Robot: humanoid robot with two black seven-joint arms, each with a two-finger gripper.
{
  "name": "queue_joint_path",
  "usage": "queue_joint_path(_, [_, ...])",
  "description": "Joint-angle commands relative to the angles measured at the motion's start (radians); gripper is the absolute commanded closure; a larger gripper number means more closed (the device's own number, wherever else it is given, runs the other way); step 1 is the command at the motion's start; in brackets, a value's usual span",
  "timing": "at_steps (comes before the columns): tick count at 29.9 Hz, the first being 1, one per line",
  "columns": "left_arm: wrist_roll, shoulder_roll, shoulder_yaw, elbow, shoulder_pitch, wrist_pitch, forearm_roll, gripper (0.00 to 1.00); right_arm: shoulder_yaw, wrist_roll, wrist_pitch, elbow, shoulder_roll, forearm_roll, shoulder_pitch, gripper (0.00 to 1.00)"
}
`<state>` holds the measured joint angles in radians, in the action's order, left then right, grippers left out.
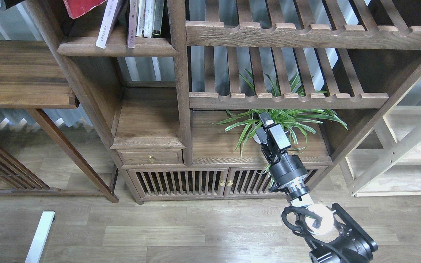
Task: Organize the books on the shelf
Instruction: 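Withdraw the left gripper from the top shelf, then press the red book upright into the top shelf with the left gripper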
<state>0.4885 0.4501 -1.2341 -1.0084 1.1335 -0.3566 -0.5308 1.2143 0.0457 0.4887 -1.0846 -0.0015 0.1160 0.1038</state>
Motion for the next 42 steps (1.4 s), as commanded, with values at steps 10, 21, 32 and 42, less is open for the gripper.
queue_joint_path(10, [0.0,-0.059,0.067,0.148,0.057,0.014,0.0,1.0,0.001,-0.001,0.0,0.003,0.0,0.02,-0.001,0.01])
queue_joint_path(21, [-0.036,-0.113,0.1,0.212,0.084,0.03,0.0,1.0,0.001,-0.003,0.0,0.003,-0.003,0.027,-0.01,0.0])
queue_joint_path(32, [-0.116,-0.137,0.122,0.209,0.083,0.05,0.012,0.66,0.002,-0.003,0.0,0.003,-0.014,0.027,-0.012,0.01])
queue_joint_path(42, [-0.119,-0.159,0.127,0.192,0.062,0.064,0.014,0.46,0.022,-0.003,0.0,0.002,-0.025,0.033,-0.012,0.01])
